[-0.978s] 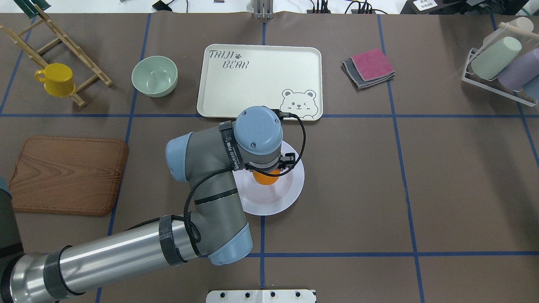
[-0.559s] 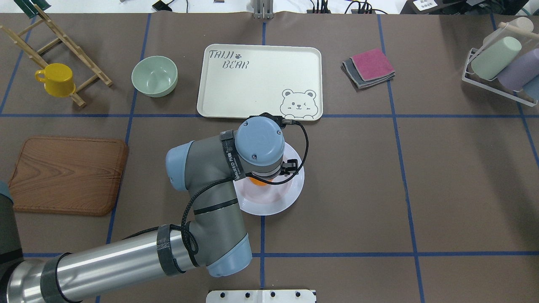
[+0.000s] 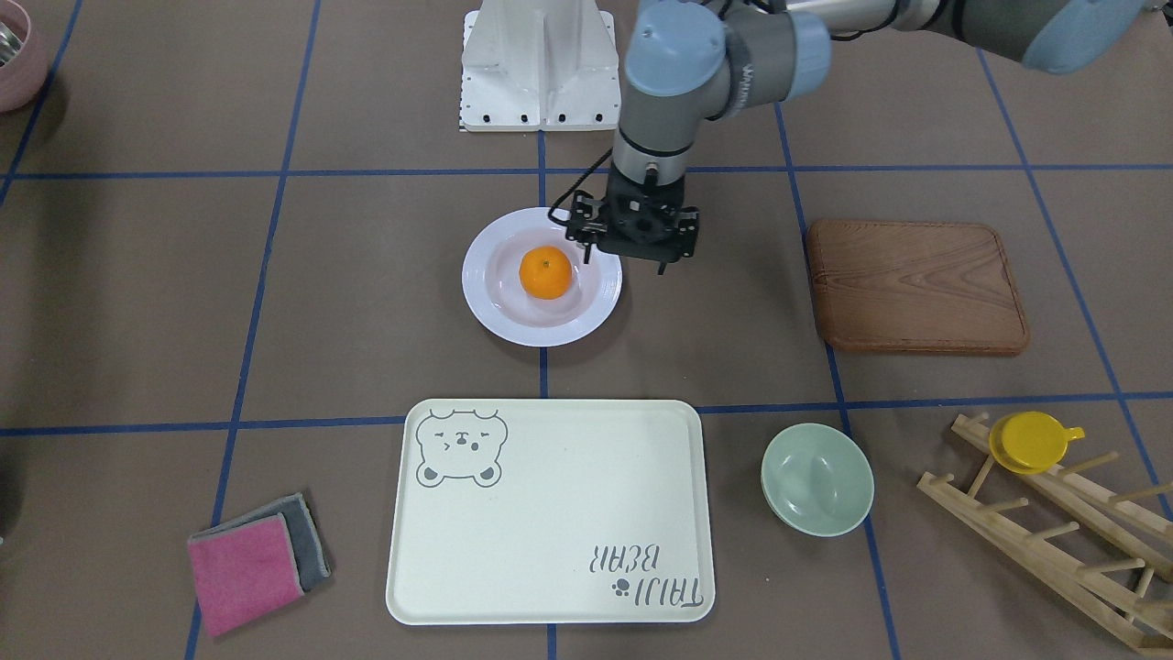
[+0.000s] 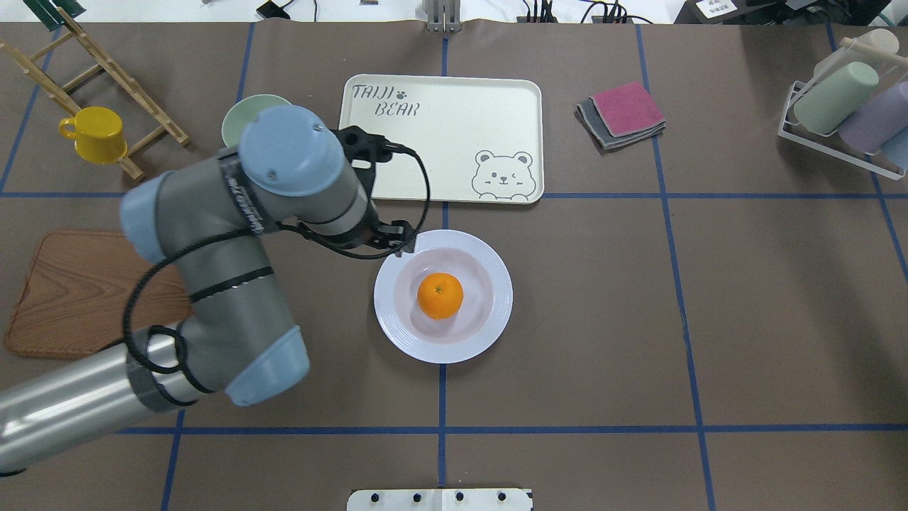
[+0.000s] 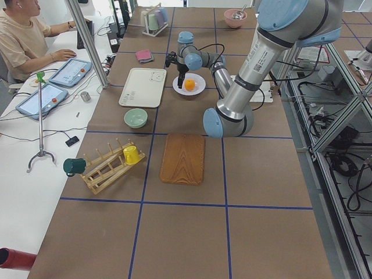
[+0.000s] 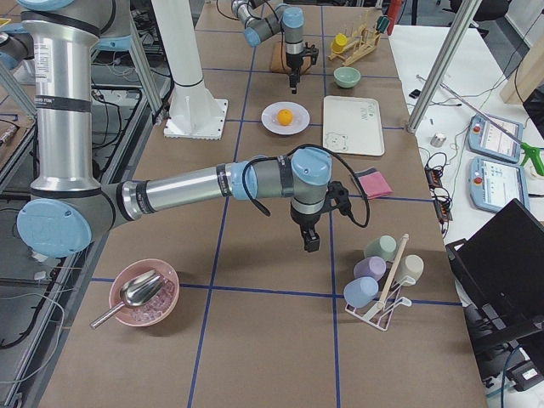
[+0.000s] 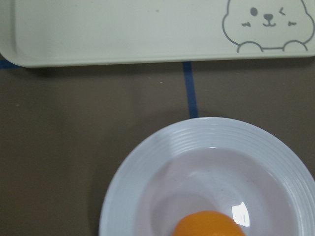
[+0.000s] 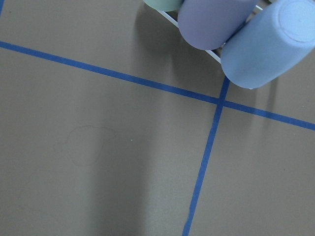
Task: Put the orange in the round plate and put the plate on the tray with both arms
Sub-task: 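Open the left gripper and withdraw the left arm to rest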
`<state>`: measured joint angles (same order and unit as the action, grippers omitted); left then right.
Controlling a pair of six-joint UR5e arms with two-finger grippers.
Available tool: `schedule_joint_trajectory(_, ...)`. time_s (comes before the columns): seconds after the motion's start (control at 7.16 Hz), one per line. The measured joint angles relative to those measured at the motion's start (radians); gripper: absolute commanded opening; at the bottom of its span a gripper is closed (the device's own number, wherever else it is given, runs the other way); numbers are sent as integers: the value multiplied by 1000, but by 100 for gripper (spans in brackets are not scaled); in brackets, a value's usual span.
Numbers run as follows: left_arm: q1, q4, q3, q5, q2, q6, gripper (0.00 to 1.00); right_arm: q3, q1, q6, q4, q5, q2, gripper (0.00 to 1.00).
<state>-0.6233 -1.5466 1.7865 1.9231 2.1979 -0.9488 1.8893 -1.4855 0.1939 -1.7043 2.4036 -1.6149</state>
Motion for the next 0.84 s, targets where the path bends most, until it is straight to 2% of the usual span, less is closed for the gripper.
schedule_joint_trajectory(0.14, -81, 25, 47, 42, -73, 140, 99, 11, 22, -2, 0, 28, 8, 100)
schedule_joint_trajectory(0.42, -276, 132, 81, 103, -172, 499, 99, 21, 59, -76, 0, 68, 49, 100)
schedule_joint_trajectory(0.7, -480, 167, 73, 170, -286, 840, 99, 56, 117, -252, 33, 75, 80, 100)
schedule_joint_trajectory(0.84, -581, 171, 59, 216, -345, 1009, 99, 66, 159, -388, 113, 75, 85, 100)
